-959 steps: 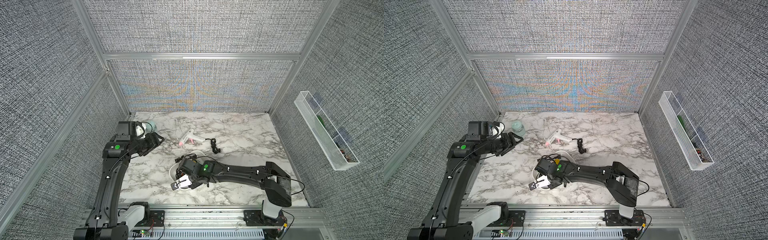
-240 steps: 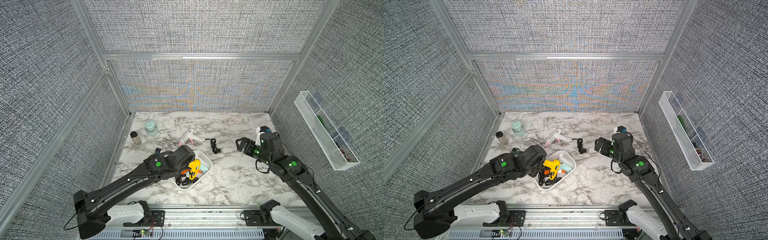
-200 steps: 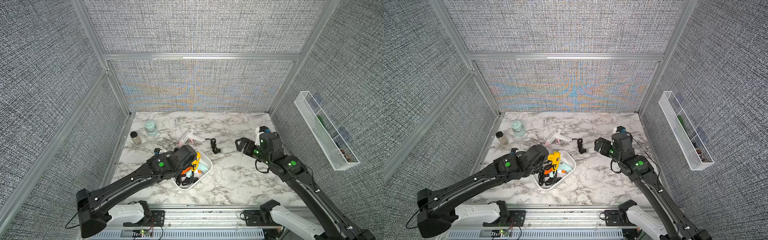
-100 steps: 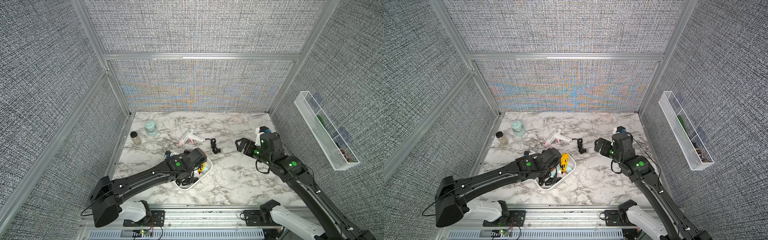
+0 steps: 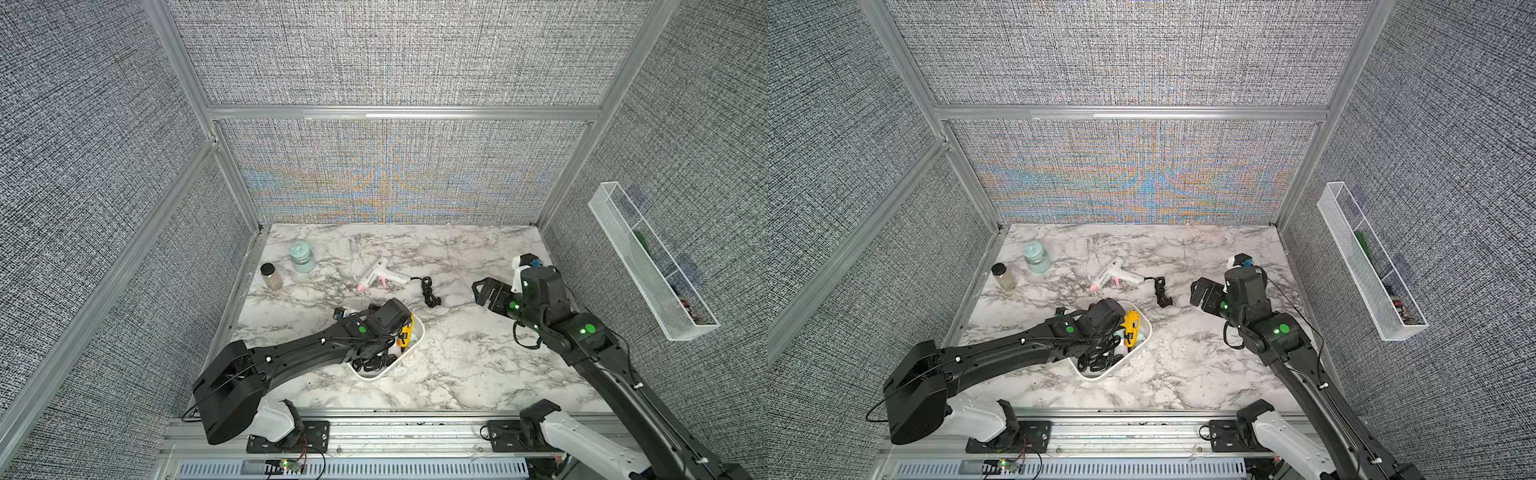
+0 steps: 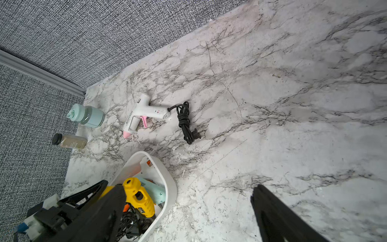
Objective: Put the hot melt glue gun into the storage box
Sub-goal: Place the hot melt adhesive gun in the storage box.
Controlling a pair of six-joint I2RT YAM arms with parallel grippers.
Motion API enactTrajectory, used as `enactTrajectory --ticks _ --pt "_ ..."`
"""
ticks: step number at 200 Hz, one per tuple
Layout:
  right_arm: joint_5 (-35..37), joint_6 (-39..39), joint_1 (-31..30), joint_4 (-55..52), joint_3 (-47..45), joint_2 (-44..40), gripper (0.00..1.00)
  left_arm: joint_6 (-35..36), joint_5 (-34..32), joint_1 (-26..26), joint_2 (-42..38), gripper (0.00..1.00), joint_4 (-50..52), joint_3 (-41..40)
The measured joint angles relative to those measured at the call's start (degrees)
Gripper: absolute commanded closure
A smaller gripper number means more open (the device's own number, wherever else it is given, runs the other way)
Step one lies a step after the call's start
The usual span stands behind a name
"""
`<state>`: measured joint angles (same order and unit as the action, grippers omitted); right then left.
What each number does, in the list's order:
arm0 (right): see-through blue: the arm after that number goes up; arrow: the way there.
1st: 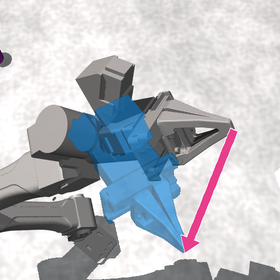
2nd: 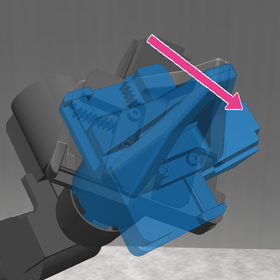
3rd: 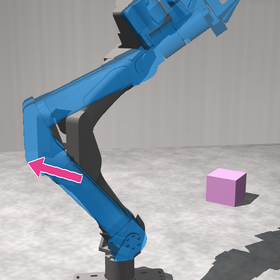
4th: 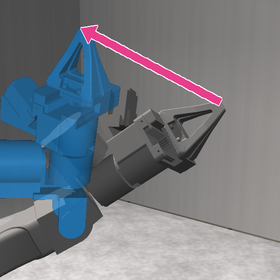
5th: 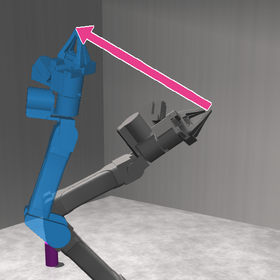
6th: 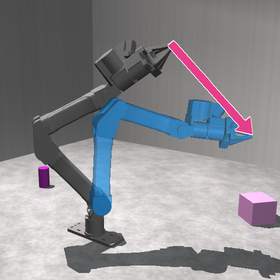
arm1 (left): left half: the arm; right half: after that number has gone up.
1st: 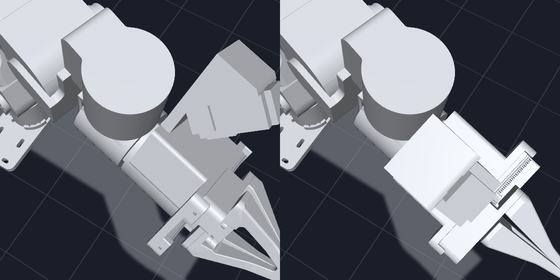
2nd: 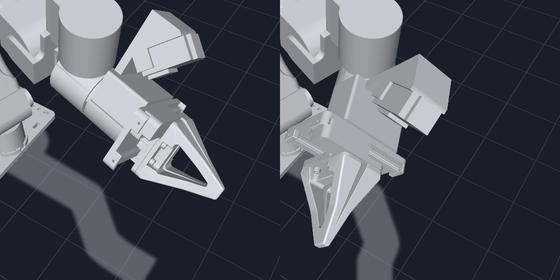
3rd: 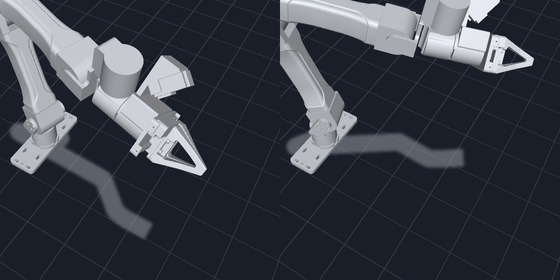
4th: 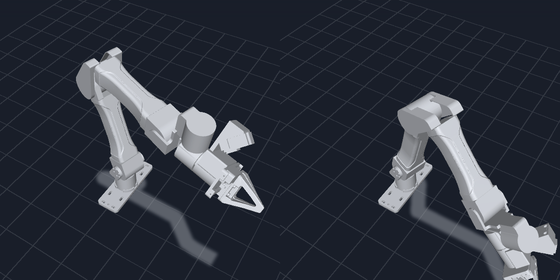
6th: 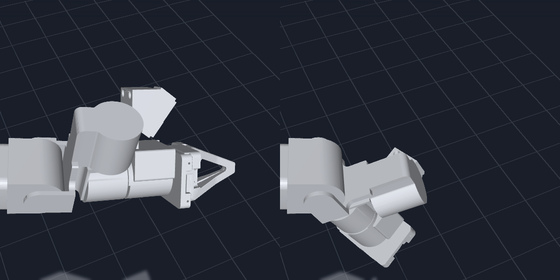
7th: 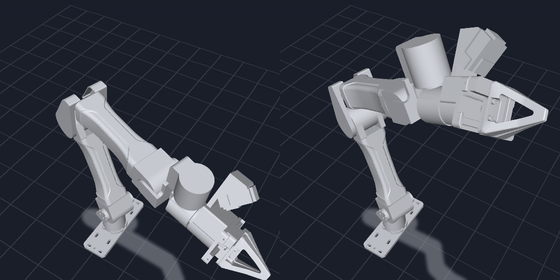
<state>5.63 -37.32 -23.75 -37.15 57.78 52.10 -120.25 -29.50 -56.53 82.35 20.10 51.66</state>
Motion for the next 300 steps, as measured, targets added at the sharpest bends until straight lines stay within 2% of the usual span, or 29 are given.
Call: enactTrajectory --ticks 10,18,38,76,108,126,164,209,257,300 --pt "0.1 0.1 0.0 0.0 0.0 0.2 0.01 0.0 0.6 0.2 -0.1 1.0 -0.9 -0.9" --pt "0.1 0.2 0.0 0.0 0.0 0.3 0.01 0.0 1.1 0.4 -0.3 0.95 -1.5 -1.7" --pt "0.1 0.3 0.0 0.0 0.0 0.7 0.01 0.0 1.9 0.5 -0.8 0.75 -2.9 -3.7" --pt "0.1 0.4 0.0 0.1 0.0 1.7 0.01 0.2 2.3 0.7 -3.0 0.46 -4.7 -6.8" --pt "0.1 0.4 0.0 0.1 0.0 2.4 0.01 0.1 2.3 0.7 -5.3 0.31 -5.0 -8.4" --pt "0.0 0.4 0.0 0.3 0.0 2.8 0.01 0.0 2.5 0.7 -6.3 0.3 -4.5 -8.4" --pt "-0.1 0.3 0.0 0.5 0.6 3.1 0.01 0.0 3.1 0.0 -7.1 0.42 -3.2 -8.0" --pt "-0.1 0.4 0.0 0.5 1.1 3.1 0.01 0.0 4.5 -2.7 -11.0 0.42 -1.5 -10.6" --pt "-1.4 0.3 0.0 0.8 1.2 4.2 0.01 0.0 4.9 -4.5 -20.1 0.32 5.5 -15.0" --pt "-2.0 0.3 -0.3 1.8 1.2 5.4 0.01 0.0 5.0 -4.7 -18.6 0.26 5.3 -16.8"
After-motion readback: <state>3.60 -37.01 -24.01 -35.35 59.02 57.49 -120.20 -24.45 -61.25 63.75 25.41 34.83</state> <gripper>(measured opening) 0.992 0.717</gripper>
